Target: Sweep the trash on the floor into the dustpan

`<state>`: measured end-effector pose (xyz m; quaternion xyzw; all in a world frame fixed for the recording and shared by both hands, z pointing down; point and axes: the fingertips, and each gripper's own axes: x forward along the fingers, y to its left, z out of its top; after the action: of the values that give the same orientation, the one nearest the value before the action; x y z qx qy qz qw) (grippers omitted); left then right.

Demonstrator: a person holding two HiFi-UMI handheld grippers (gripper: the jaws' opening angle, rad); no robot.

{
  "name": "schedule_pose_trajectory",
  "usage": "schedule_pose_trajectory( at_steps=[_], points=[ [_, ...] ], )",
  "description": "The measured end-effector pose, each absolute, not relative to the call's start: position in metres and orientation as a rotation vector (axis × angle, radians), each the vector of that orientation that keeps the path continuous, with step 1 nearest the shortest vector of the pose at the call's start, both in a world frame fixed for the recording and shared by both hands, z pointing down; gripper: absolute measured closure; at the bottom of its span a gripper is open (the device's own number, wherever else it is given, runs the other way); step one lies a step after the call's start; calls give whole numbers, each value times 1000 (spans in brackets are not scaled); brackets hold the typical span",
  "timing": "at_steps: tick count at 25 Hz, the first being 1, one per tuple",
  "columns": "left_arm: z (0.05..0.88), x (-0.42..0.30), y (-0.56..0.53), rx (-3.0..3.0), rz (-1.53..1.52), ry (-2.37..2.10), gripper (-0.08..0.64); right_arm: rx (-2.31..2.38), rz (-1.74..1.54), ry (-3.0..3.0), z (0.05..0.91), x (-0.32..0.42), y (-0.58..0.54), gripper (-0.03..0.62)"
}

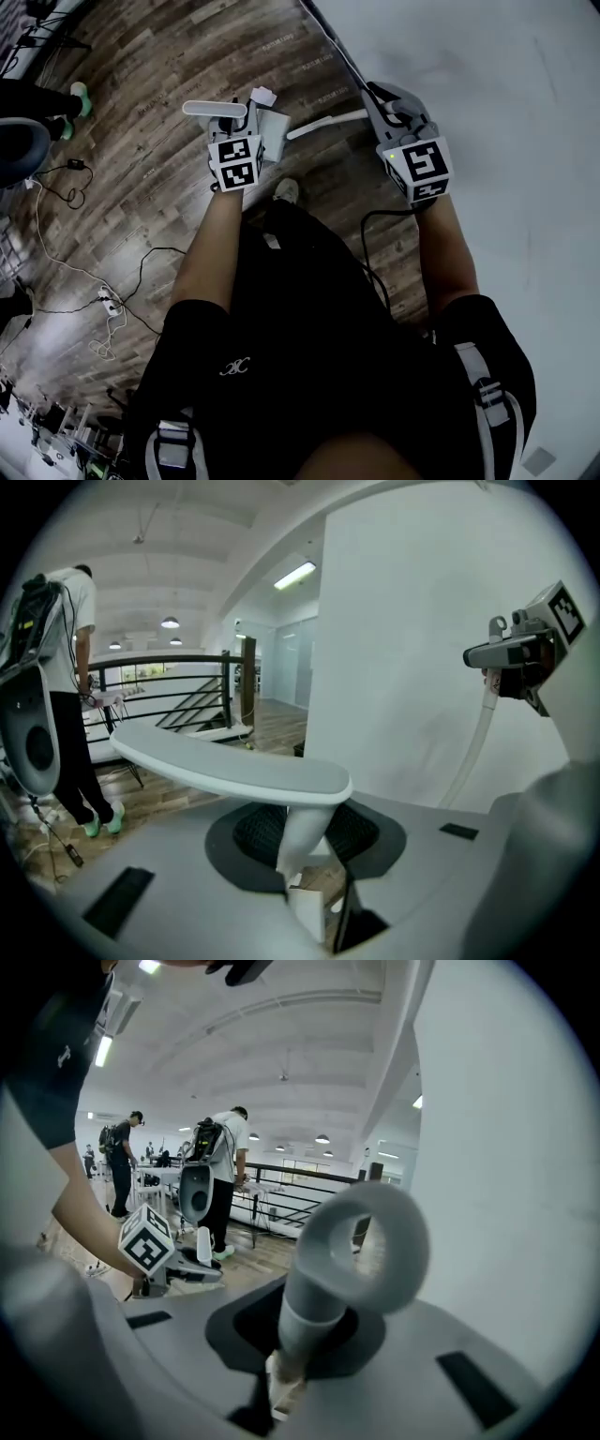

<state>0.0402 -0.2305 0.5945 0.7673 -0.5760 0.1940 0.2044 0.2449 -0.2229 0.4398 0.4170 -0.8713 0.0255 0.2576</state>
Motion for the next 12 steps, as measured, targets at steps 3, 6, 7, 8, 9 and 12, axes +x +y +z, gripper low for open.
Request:
schedule_pose_trajectory(
  at_steps=[3, 6, 7, 8, 9, 12],
  points=[
    [594, 10, -234, 2056, 602, -1695, 465, 1186, 26, -2315, 439, 256, -229, 552],
    [588, -25, -235, 1927, 569, -1772, 466, 1276, -5, -2249, 440, 272, -242, 552],
    [583, -36, -235, 1890, 544, -1800, 466, 1305, -11, -2229, 439, 276, -247, 554],
    [576, -47, -235, 1860, 521, -1827, 466, 1329, -18, -2212, 437, 279, -253, 553],
    [569, -58, -237, 1837, 503, -1853, 466, 1347, -25, -2199, 435, 281, -260, 554],
    [550, -92, -244, 1786, 469, -1916, 466, 1389, -46, -2170, 427, 275, -283, 554]
  ],
)
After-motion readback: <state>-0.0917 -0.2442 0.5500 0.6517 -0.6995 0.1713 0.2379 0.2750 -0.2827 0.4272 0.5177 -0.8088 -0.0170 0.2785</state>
